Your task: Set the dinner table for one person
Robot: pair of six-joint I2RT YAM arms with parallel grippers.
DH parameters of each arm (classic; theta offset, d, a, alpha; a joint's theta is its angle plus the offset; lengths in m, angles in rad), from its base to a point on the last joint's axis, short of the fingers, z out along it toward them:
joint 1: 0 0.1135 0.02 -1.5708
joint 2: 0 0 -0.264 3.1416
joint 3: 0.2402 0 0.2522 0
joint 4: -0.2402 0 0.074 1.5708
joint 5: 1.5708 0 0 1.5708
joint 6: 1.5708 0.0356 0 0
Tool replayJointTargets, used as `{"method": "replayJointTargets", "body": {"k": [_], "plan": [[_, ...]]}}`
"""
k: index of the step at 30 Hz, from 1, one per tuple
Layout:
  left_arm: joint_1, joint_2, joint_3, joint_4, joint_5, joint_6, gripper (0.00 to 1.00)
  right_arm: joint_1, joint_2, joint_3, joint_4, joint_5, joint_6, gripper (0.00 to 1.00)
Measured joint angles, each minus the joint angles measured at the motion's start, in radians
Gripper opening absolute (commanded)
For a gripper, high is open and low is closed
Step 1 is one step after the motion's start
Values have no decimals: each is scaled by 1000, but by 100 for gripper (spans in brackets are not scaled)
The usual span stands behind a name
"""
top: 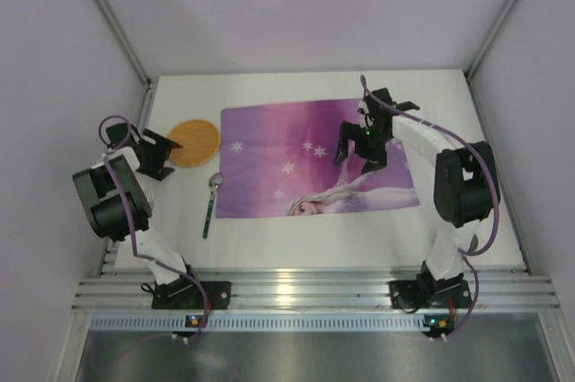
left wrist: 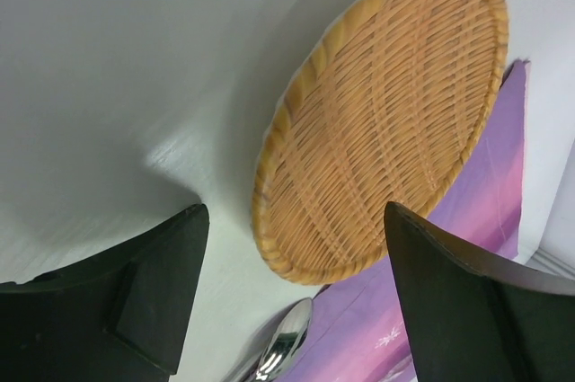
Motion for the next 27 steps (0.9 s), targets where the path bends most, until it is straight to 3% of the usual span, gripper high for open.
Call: {"method": "replayJointTargets", "body": {"k": [5,8,11,13,14,16,27], "plan": [[-27,24,-6,87,-24,-33,72,-35,0,-47,11,-3,-6,100],[-47,40,-16,149,-39,-66,58,-56,0,-77,10,-3,-6,100],[-66,66,-24,209,-54,-102,32,-70,0,-85,10,-2,-6,100],[-76,92,-26,249,-53,-122,10,-75,0,-85,13,-2,-6,100],[-80,101,-27,274,-41,-135,6,-76,0,-85,14,-2,-6,100],[-84,114,-27,331,-19,-154,0,-78,0,-85,15,-2,-6,100],[-89,115,-3,356,5,-155,0,-89,0,-85,21,10,-5,100]]}}
